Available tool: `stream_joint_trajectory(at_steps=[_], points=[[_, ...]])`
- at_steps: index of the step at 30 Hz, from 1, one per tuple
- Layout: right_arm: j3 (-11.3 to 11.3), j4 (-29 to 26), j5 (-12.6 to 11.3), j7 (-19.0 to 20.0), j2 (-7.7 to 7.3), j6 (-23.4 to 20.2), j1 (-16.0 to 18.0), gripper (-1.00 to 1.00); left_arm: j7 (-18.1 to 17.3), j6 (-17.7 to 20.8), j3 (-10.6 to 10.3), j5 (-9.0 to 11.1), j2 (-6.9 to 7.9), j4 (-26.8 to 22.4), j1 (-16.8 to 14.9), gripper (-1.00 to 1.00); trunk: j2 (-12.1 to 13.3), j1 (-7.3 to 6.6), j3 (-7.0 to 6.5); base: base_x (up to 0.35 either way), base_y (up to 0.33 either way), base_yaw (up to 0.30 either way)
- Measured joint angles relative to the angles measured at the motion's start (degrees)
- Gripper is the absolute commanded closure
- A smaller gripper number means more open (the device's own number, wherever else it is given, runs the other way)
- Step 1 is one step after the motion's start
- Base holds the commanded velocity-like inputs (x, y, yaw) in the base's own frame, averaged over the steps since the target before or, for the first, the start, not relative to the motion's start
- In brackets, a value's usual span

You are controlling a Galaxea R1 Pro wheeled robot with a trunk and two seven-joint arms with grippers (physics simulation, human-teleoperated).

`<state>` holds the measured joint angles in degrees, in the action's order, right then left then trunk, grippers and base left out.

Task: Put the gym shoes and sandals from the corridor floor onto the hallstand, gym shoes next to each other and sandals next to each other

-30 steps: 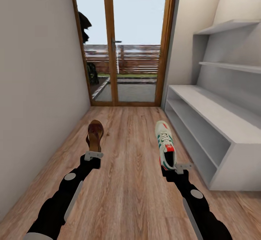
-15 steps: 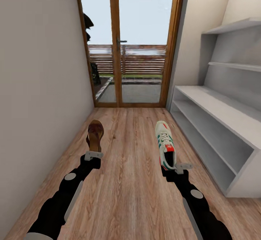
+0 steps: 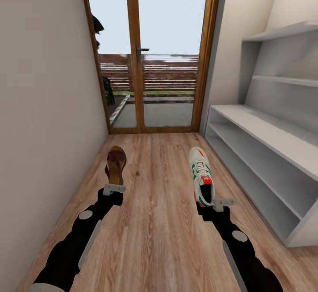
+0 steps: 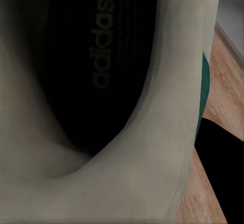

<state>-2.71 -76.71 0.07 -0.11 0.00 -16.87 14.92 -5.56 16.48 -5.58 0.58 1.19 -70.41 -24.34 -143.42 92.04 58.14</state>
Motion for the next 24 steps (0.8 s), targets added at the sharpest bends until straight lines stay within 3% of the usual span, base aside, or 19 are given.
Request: stream_joint_trajectory(at_steps=[8, 20, 24], points=[[0.0, 0.0, 0.0, 0.0, 0.00, 0.0, 0.0, 1.00, 0.0, -0.1, 0.0, 0.0, 0.00, 0.0, 0.0, 1.00, 0.0, 0.00, 0.00, 0.277, 0.220, -0.011], [0.0, 0.0, 0.0, 0.0, 0.00, 0.0, 0.0, 1.00, 0.0, -0.2, 0.0, -0.1, 0.00, 0.0, 0.0, 1.00, 0.0, 0.03, 0.00, 0.030, 0.016, -0.267], [0.0, 0.0, 0.0, 0.0, 0.00, 0.0, 0.0, 1.00, 0.0, -0.2, 0.0, 0.0, 0.00, 0.0, 0.0, 1.00, 0.0, 0.01, 0.00, 0.169, 0.020, -0.098]])
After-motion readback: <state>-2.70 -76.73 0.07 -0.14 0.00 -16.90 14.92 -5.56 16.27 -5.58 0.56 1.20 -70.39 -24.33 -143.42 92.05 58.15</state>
